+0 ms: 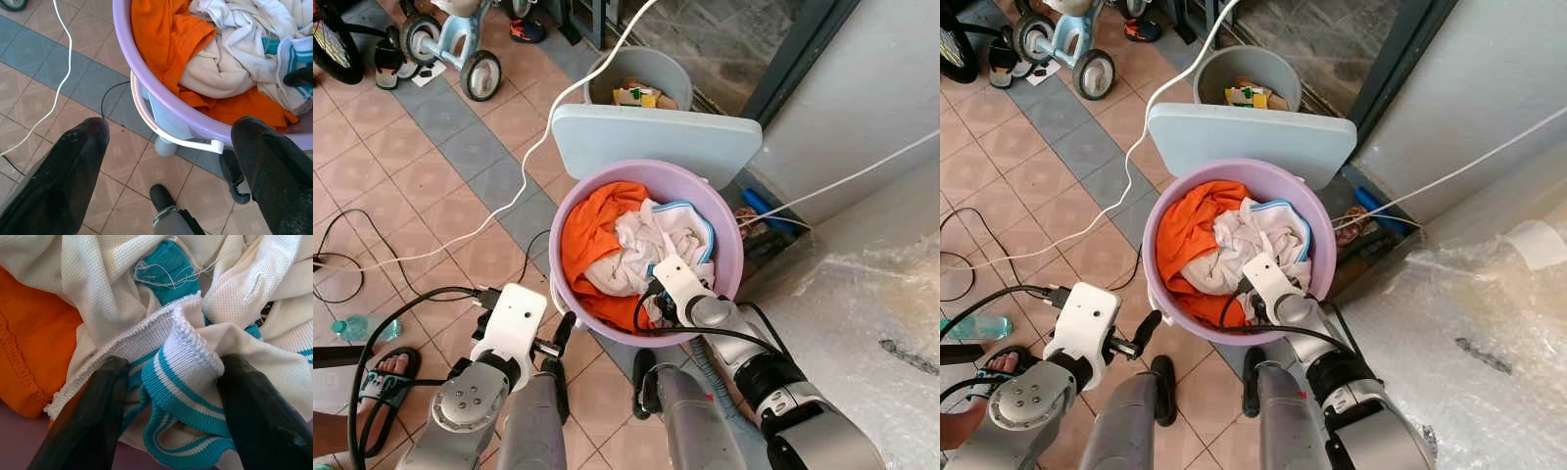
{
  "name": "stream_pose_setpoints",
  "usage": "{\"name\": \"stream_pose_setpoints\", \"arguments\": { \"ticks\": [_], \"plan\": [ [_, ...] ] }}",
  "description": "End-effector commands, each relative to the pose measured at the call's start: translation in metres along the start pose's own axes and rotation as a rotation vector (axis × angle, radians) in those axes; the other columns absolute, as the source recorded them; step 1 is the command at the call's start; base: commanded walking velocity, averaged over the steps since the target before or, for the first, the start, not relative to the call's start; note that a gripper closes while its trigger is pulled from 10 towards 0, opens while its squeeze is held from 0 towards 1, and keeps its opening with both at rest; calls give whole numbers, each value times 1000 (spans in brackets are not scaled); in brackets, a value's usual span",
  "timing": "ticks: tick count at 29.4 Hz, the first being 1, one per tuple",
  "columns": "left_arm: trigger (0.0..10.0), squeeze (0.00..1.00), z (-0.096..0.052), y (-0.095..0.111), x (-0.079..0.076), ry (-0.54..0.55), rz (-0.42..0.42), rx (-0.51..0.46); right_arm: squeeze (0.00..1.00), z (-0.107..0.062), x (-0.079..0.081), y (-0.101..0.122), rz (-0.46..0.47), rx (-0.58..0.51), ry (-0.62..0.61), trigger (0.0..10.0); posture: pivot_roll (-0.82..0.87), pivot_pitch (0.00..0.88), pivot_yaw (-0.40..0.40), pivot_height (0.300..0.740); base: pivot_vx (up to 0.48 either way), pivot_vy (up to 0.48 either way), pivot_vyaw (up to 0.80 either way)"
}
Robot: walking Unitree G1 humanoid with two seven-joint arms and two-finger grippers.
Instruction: Clothes washing
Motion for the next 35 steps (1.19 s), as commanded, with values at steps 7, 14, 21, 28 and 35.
{"name": "stream_pose_setpoints", "arguments": {
  "ticks": [7,14,21,28,35],
  "plan": [
    [10000,0,4,-9,-4,33,-20,42,0,4,7,-4,-2,14,31,0,147,390,-92,740,0,0,0],
    [10000,0,9,-5,-2,33,-14,29,0,5,5,4,13,-9,25,0,144,381,-93,740,0,0,0],
    [10000,0,12,-6,2,56,-22,34,0,5,4,4,22,-28,19,0,130,365,-98,740,0,0,0],
    [10000,0,27,2,1,50,-22,6,0,4,-5,37,114,-155,-6,0,109,312,-84,740,0,0,0],
    [10000,0,37,9,8,67,-13,-23,0,-15,-24,96,275,-415,-40,0,104,259,-62,740,0,0,0]
  ]
}}
Point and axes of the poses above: a point about 5 cm out from each wrist's last joint towards the gripper, its own z axis pointing out of the wrist towards the gripper, its own y axis along the axis of the wrist's last joint, x = y × z, the point moved 4 cm from there along z, pointing out of the wrist towards the gripper, and after that the axes turned 3 degrees about z, right-handed, at the moved point
